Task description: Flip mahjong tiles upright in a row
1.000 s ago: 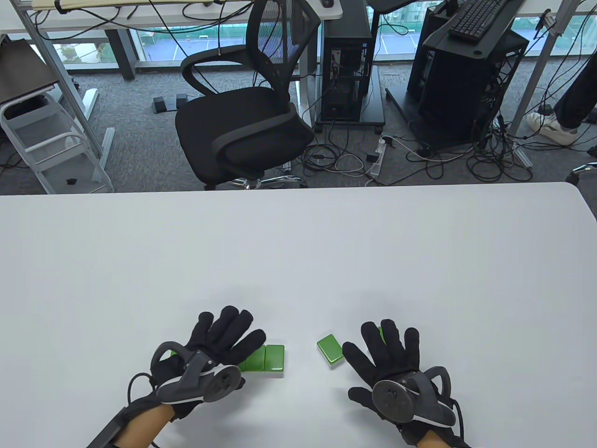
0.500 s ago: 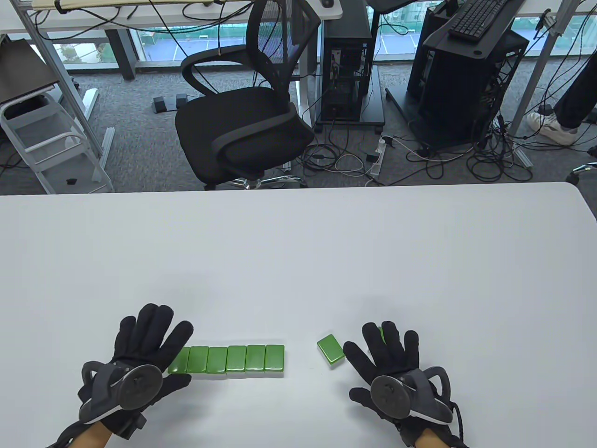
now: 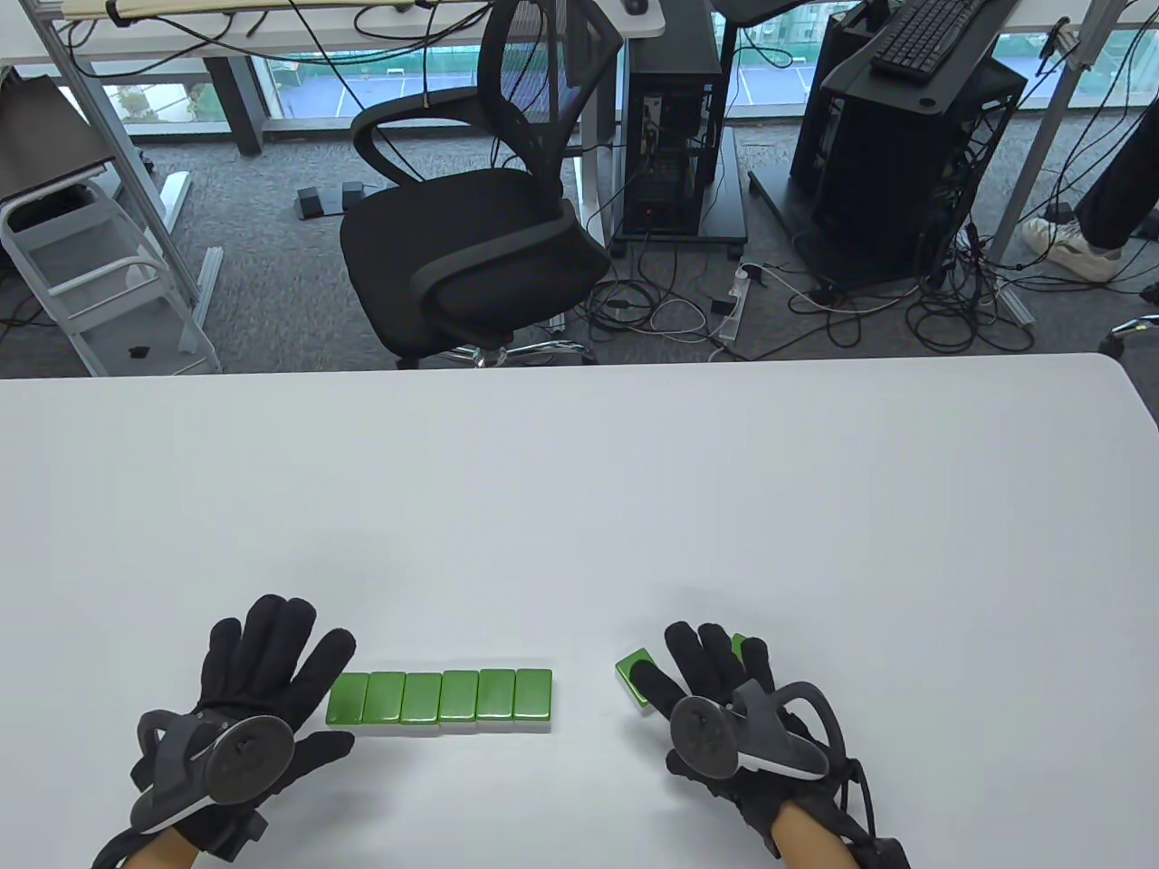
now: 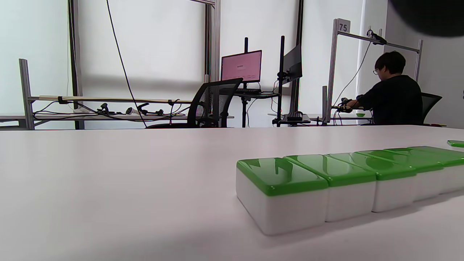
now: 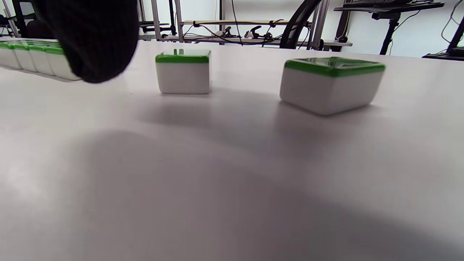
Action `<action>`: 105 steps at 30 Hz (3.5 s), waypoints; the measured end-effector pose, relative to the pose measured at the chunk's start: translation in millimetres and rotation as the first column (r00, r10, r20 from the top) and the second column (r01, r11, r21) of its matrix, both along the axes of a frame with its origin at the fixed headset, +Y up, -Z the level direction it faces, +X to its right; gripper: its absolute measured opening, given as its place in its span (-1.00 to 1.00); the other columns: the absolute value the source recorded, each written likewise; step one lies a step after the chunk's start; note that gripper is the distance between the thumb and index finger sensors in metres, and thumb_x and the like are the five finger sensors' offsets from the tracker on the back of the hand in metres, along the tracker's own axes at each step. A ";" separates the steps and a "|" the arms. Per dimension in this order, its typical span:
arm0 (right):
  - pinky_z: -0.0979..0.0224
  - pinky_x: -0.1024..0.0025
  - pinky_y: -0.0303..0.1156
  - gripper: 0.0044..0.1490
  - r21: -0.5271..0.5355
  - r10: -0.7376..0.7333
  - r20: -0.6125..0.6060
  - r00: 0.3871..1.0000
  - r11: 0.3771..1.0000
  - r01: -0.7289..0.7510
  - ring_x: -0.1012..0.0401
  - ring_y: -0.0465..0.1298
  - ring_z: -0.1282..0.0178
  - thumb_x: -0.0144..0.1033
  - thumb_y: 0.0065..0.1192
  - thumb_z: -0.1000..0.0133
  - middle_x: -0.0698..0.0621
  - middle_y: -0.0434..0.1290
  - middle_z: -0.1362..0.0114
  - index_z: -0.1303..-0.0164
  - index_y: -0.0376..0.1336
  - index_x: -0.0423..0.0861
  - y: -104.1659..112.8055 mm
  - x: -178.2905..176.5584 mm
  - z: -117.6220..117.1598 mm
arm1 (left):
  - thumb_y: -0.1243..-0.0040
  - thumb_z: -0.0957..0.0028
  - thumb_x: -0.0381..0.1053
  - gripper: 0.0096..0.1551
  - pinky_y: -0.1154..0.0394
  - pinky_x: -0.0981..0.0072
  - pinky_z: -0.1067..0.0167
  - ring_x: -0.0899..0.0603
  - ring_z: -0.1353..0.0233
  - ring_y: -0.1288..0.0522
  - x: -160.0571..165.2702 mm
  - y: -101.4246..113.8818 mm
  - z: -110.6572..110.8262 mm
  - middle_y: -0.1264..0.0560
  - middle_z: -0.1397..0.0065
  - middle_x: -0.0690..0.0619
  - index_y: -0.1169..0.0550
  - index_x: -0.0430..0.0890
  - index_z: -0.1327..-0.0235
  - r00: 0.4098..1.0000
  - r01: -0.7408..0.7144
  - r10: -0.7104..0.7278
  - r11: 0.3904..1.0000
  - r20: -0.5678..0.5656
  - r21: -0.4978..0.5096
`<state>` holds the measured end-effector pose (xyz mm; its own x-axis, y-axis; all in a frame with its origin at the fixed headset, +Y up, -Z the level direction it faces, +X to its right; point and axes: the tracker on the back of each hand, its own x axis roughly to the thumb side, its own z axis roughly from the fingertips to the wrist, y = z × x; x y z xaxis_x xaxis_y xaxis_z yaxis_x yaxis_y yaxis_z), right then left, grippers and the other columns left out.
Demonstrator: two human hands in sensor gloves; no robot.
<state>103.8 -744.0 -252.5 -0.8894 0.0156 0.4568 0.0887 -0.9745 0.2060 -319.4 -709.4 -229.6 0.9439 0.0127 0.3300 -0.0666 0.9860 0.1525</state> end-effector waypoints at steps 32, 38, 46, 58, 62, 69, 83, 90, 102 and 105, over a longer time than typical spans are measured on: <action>-0.53 -0.27 0.17 0.17 -0.042 0.077 -0.109 0.991 0.996 -0.082 -0.20 0.28 -0.47 0.00 0.41 0.12 -0.08 0.28 -0.54 -0.51 -0.25 0.24 -7.1 -85.6 -36.3 | -0.12 0.39 0.52 0.16 0.27 -0.29 -0.66 -0.08 -0.77 0.39 -0.6 -3.6 -0.3 0.45 -0.64 0.30 0.19 0.48 -0.39 1.000 0.009 -0.008 0.998 0.018 -0.059; -0.54 -0.27 0.15 0.17 -0.029 0.044 -0.127 0.991 0.998 -0.048 -0.21 0.28 -0.45 0.01 0.39 0.10 -0.13 0.28 -0.53 -0.52 -0.28 0.22 -9.2 -106.0 -32.0 | -0.12 0.39 0.52 0.16 0.26 -0.29 -0.66 -0.08 -0.77 0.38 0.5 -4.1 0.1 0.44 -0.65 0.29 0.19 0.48 -0.40 1.000 0.017 -0.015 0.998 0.022 -0.066; -0.55 -0.26 0.14 0.17 -0.021 0.067 -0.137 0.988 0.997 -0.070 -0.21 0.26 -0.47 -0.02 0.38 0.08 -0.12 0.25 -0.56 -0.51 -0.30 0.23 -14.6 -119.0 -32.5 | -0.13 0.39 0.52 0.15 0.23 -0.29 -0.65 -0.09 -0.77 0.37 1.2 -4.9 -0.1 0.43 -0.65 0.29 0.18 0.47 -0.41 0.999 0.021 -0.019 0.997 0.028 -0.070; -0.55 -0.26 0.14 0.13 -0.028 0.059 -0.132 0.989 0.998 -0.063 -0.22 0.22 -0.49 -0.01 0.31 0.05 -0.15 0.19 -0.58 -0.51 -0.31 0.21 -20.4 -119.6 -32.4 | -0.13 0.39 0.52 0.15 0.22 -0.30 -0.65 -0.09 -0.78 0.35 2.4 -7.3 -0.8 0.42 -0.66 0.29 0.17 0.47 -0.41 0.999 0.033 -0.030 0.995 0.030 -0.091; -0.59 -0.31 0.03 0.16 -0.101 0.068 -0.127 0.990 0.992 -0.081 -0.24 0.04 -0.59 0.04 0.28 0.04 -0.08 -0.07 -0.71 -0.48 -0.40 0.25 -16.2 -114.4 -33.7 | -0.13 0.39 0.52 0.15 0.22 -0.30 -0.66 -0.09 -0.78 0.35 2.6 -7.4 -0.8 0.42 -0.66 0.29 0.17 0.47 -0.41 0.999 0.036 -0.033 0.995 0.030 -0.094; -0.61 -0.34 -0.09 0.17 -0.113 -0.007 0.076 0.997 0.993 0.016 -0.27 -0.19 -0.63 0.01 0.30 0.04 -0.09 -0.36 -0.71 -0.48 -0.40 0.29 19.8 -60.9 -51.7 | -0.13 0.39 0.51 0.15 0.22 -0.30 -0.66 -0.09 -0.78 0.35 1.2 -6.8 -1.6 0.42 -0.66 0.29 0.17 0.47 -0.41 0.999 0.025 -0.023 0.995 0.029 -0.093; -0.59 -0.33 -0.03 0.13 -0.235 0.159 0.352 0.922 0.969 -0.078 -0.34 -0.15 -0.59 -0.06 0.30 0.01 -0.16 -0.30 -0.70 -0.49 -0.37 0.27 -14.3 32.2 -59.0 | -0.14 0.39 0.51 0.15 0.22 -0.29 -0.66 -0.08 -0.78 0.35 0.5 -7.5 -2.2 0.42 -0.66 0.29 0.16 0.47 -0.41 0.999 0.030 -0.028 0.995 0.026 -0.098; -0.56 -0.26 0.11 0.00 -0.174 0.114 0.350 0.930 0.983 -0.055 -0.28 0.05 -0.56 -0.17 0.27 -0.02 -0.15 -0.06 -0.69 -0.52 -0.24 0.21 -21.1 35.6 -57.9 | -0.14 0.39 0.51 0.15 0.22 -0.29 -0.66 -0.09 -0.78 0.35 0.3 -7.8 -2.4 0.41 -0.66 0.29 0.16 0.47 -0.41 0.999 0.031 -0.029 0.994 0.022 -0.107; -0.51 -0.21 0.24 0.06 -0.031 0.016 0.155 0.988 0.999 -0.011 -0.24 0.23 -0.49 -0.21 0.38 0.06 -0.11 0.15 -0.62 -0.52 -0.17 0.18 -14.8 1.4 -43.1 | -0.14 0.39 0.50 0.15 0.22 -0.29 -0.66 -0.09 -0.78 0.34 0.2 -9.0 -3.1 0.40 -0.67 0.28 0.15 0.46 -0.41 0.999 0.035 -0.032 0.992 0.020 -0.122; -0.51 -0.21 0.24 0.08 -0.026 -0.032 0.071 0.997 0.999 0.034 -0.23 0.23 -0.50 -0.21 0.39 0.07 -0.10 0.15 -0.62 -0.52 -0.18 0.18 -12.2 -17.9 -35.5 | -0.14 0.39 0.50 0.15 0.22 -0.29 -0.66 -0.09 -0.78 0.33 0.4 -9.0 -3.1 0.40 -0.67 0.28 0.15 0.46 -0.41 0.999 0.037 -0.035 0.992 0.020 -0.123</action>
<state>85.9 -756.3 -288.0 -0.9181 0.0571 0.3922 0.0409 -0.9706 0.2371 -319.1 -718.4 -232.7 0.9385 0.0204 0.3448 -0.0322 0.9991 0.0284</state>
